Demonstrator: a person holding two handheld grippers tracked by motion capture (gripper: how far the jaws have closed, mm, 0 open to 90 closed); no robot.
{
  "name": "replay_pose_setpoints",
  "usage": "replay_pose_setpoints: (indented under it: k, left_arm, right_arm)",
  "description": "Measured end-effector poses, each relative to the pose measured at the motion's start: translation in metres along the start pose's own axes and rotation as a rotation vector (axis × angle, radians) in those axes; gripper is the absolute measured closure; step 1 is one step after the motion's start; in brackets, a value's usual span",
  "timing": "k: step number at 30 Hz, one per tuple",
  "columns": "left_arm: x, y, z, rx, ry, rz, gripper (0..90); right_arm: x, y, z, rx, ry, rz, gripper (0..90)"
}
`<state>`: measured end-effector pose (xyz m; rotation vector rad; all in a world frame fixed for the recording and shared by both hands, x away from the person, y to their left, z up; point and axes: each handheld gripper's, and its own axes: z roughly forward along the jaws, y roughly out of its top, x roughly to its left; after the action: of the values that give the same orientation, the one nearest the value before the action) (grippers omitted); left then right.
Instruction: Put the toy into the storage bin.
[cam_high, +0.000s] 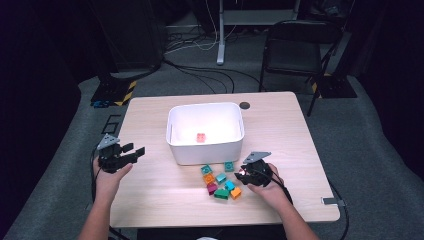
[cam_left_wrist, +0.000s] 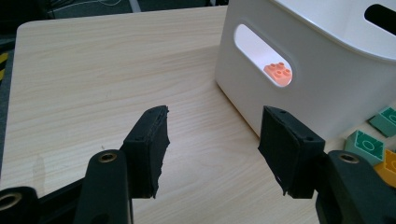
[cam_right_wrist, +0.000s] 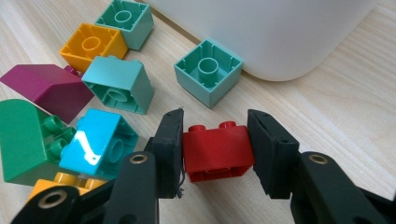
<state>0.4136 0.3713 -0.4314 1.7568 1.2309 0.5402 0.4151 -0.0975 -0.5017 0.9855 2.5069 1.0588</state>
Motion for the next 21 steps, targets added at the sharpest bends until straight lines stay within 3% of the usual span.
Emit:
replay_pose_setpoints:
  k: [11,15,21]
  left_arm:
    - [0.0,0.0,-0.001,0.001,0.003,-0.001,41.8]
    - [0.001,-0.001,-0.001,0.005,0.003,-0.001,41.8]
    - [-0.001,-0.001,-0.002,0.005,0.003,0.001,41.8]
  right_arm:
    - [0.005,0.023,-0.025,-0.021,0.012,0.005,57.4]
    - [0.006,0.036,-0.038,-0.036,0.023,0.026,57.4]
    - [0.005,0.061,-0.061,-0.045,0.029,0.004,57.4]
